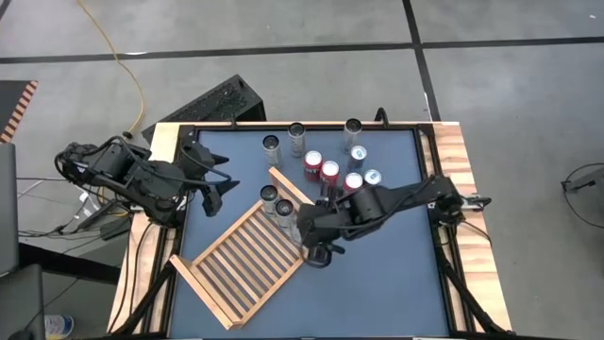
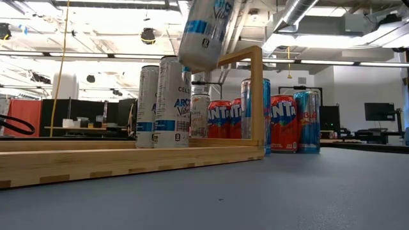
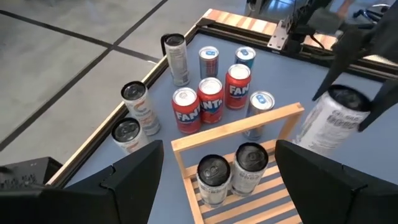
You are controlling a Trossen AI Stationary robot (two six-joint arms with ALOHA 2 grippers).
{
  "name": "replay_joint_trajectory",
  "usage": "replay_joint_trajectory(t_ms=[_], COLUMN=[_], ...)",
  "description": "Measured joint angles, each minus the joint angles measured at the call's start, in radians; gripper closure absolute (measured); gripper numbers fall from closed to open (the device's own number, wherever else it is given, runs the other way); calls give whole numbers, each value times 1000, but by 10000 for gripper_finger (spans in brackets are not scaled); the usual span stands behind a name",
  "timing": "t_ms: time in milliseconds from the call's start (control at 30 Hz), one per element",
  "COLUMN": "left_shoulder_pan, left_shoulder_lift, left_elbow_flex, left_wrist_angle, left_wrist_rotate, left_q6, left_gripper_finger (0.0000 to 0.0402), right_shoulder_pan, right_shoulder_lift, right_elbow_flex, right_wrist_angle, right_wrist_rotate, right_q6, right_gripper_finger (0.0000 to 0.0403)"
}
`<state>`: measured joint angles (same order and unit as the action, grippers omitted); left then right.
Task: Place canned beverage on shelf
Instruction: Put the white blue soda can on the shelf aligned with the other white blue soda cans
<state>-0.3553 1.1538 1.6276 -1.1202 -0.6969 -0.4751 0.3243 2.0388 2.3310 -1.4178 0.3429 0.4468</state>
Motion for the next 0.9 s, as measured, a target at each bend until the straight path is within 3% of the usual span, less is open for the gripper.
replay_joint_trajectory(t_ms=[300, 900], left_shoulder_pan=[0, 0], left_shoulder_lift=[0, 0], left_elbow_flex=[0, 0], left_wrist_angle=[-19, -22], left_wrist_rotate=[5, 5], left_q6=[0, 19], left_gripper_finger=[104, 104], right_shoulder_pan=[-20, -101], right_shoulder_lift=[93, 193], right_elbow_flex=[0, 0], right_wrist_angle=[-16, 0], right_wrist_rotate=[-58, -80], right_q6=[-1, -208], right_gripper_finger=[213, 212])
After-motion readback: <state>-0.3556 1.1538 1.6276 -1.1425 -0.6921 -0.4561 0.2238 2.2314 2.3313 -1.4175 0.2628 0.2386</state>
